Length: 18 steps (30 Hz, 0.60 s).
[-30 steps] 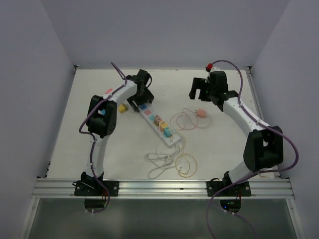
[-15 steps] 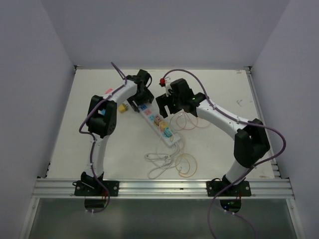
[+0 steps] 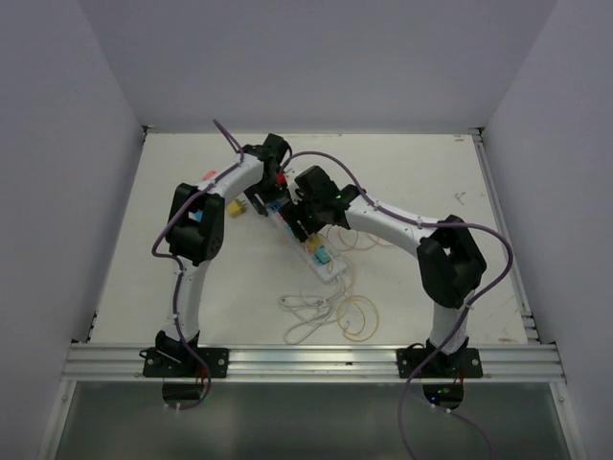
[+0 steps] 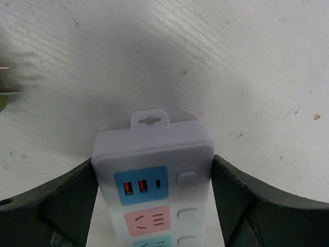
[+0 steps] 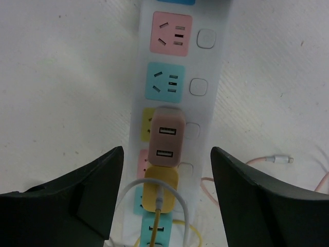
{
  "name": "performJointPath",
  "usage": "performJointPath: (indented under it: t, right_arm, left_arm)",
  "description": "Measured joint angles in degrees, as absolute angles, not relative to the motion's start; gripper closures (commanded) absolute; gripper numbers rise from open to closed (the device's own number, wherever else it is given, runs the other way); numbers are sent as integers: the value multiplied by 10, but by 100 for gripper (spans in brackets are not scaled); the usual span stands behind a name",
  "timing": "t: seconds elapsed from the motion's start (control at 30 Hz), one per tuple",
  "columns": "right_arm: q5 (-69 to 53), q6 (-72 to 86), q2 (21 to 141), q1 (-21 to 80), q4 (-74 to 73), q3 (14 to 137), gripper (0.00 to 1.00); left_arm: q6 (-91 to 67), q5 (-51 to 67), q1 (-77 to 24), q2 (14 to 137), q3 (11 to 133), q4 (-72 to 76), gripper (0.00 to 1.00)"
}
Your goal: Pull the plug off the socket
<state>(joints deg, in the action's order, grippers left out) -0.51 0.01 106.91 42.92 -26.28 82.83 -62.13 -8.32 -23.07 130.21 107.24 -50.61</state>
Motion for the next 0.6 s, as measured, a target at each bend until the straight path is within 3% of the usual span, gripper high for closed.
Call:
performJointPath:
  t: [0.33,0.47,0.6]
  right_arm:
    - [25,-4,1119,447,-266,852,48]
    - [35,-4,1130,449,-265,853,69]
    - [38,4,1131,450,-262,853,100]
  left_arm:
    - [-621,-83,-231,1302,1072,-506,100]
    - [-621,-83,-231,1302,1072,-506,100]
    - [-621,-83,-231,1302,1072,-506,100]
